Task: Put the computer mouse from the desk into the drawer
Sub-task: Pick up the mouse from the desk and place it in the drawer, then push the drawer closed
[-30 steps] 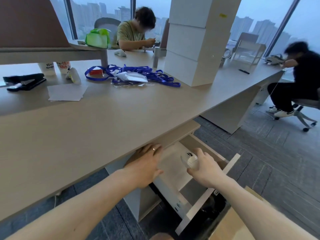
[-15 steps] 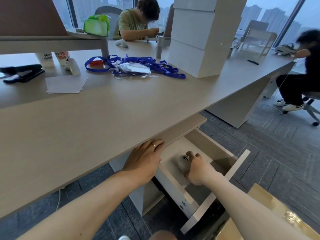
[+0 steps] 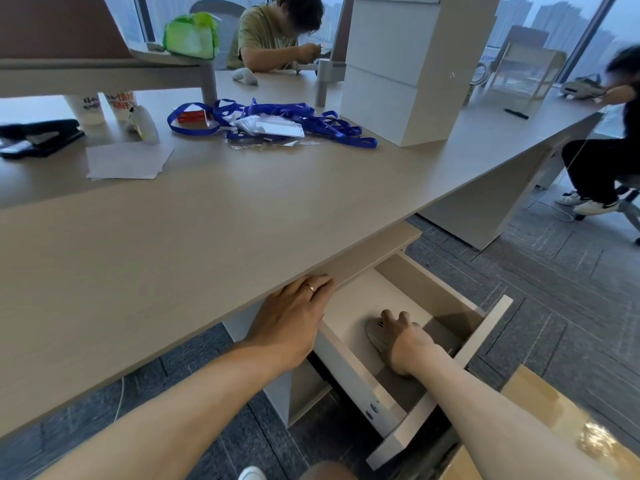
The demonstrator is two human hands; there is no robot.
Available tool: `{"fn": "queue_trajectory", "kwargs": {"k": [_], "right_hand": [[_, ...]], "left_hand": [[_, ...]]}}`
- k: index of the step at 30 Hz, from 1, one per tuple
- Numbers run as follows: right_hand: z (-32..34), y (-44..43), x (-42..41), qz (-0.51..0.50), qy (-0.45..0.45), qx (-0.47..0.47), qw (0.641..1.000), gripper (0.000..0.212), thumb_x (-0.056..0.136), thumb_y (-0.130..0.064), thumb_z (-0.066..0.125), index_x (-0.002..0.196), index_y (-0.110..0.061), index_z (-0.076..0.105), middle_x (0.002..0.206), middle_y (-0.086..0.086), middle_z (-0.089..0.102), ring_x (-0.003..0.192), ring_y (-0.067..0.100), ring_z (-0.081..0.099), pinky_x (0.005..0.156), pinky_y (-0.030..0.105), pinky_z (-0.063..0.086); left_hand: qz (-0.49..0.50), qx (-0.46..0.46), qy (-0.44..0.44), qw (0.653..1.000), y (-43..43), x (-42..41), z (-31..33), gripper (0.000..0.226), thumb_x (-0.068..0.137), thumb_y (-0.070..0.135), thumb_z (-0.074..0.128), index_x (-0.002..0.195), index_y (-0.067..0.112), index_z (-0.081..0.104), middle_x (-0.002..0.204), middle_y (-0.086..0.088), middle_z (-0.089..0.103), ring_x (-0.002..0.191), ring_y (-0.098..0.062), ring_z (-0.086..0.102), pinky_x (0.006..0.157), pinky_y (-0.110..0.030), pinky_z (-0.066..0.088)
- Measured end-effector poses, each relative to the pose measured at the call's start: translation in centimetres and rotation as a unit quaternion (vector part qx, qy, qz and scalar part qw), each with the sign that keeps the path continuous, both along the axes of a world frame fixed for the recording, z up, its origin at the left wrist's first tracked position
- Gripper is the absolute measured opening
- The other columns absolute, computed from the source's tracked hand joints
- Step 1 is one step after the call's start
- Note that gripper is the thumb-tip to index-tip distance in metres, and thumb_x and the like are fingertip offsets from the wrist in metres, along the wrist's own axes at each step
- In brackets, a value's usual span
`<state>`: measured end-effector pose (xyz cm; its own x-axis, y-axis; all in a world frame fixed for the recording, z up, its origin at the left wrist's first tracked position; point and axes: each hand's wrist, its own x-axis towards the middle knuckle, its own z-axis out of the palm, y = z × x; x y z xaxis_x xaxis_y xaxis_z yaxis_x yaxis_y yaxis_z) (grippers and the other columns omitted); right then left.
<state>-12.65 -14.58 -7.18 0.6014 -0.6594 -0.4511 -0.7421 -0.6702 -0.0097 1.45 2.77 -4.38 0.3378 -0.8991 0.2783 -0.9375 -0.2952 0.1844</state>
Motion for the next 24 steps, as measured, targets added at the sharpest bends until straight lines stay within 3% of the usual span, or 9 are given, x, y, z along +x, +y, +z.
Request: {"fn": "queue_trajectory", "kwargs": {"k": [4,8,13,16,19,21,24], "right_hand": [[1.0,-0.1,-0.1,0.005,0.004,-0.019,1.000,0.076,0.086,-0.034,0.063,0.149,-0.022,0.022,0.142,0.013,0.036,0.127,0.037,0.044,0.090,0.043,0.048],[5.7,-1.5,-1.1,0.024,-0.091,-0.122,0.988,0.077,0.088,-0.054,0.056,0.152,-0.022,0.026,0.148,0.011,0.041,0.133,0.034,0.041,0.096,0.050,0.049],[8.9,-3.8,-5.8,-0.031,-0.149,-0.204,0.967,0.085,0.089,-0.063,0.049,0.156,-0.020,0.020,0.159,0.009,0.031,0.146,0.032,0.027,0.115,0.055,0.030],[7.8,-3.0,-8.6,-0.162,-0.205,-0.119,0.958,0.094,0.090,-0.060,0.053,0.159,-0.018,0.006,0.167,0.011,0.011,0.152,0.035,0.010,0.118,0.057,0.023],[6.2,-1.7,-10.2,-0.308,-0.306,0.033,0.901,0.096,0.094,-0.047,0.055,0.159,-0.017,-0.009,0.167,0.012,0.003,0.151,0.038,0.013,0.116,0.054,0.028],[5.2,-1.0,-10.4,-0.394,-0.349,0.136,0.839,0.085,0.098,-0.041,0.050,0.159,-0.019,-0.004,0.162,0.012,0.021,0.139,0.039,0.036,0.104,0.049,0.042],[4.3,0.3,-9.8,-0.464,-0.385,0.278,0.748,0.050,0.102,-0.035,0.039,0.148,-0.026,0.023,0.126,0.011,0.051,0.106,0.037,0.058,0.076,0.055,0.060]], "left_hand": [[0.006,0.001,0.005,1.000,-0.2,0.1,-0.1,0.067,0.088,0.006,0.058,0.149,0.023,0.035,0.154,0.006,0.036,0.139,-0.016,0.033,0.105,-0.030,0.034],[0.022,0.021,0.009,0.999,-0.3,-0.3,0.0,0.069,0.089,0.008,0.060,0.150,0.023,0.032,0.155,0.007,0.034,0.140,-0.015,0.030,0.108,-0.030,0.029],[0.038,0.035,0.028,0.998,-0.5,-1.1,1.1,0.057,0.100,0.021,0.045,0.153,0.022,0.026,0.160,0.005,0.027,0.143,-0.016,0.025,0.111,-0.030,0.020],[0.059,0.055,0.052,0.995,-0.5,-1.9,2.0,0.055,0.103,0.029,0.038,0.155,0.022,0.022,0.161,0.007,0.022,0.144,-0.016,0.022,0.114,-0.031,0.015],[0.077,0.057,0.086,0.992,-0.5,-2.8,2.5,0.055,0.101,0.032,0.040,0.153,0.020,0.026,0.159,0.005,0.026,0.142,-0.018,0.026,0.115,-0.035,0.019],[0.082,0.060,0.102,0.990,-0.4,-3.2,2.6,0.055,0.100,0.031,0.041,0.152,0.019,0.028,0.159,0.004,0.028,0.141,-0.018,0.028,0.115,-0.036,0.021],[0.080,0.062,0.119,0.988,-0.4,-3.1,2.9,0.054,0.100,0.030,0.043,0.151,0.019,0.031,0.157,0.004,0.031,0.139,-0.018,0.031,0.114,-0.034,0.023]]}}
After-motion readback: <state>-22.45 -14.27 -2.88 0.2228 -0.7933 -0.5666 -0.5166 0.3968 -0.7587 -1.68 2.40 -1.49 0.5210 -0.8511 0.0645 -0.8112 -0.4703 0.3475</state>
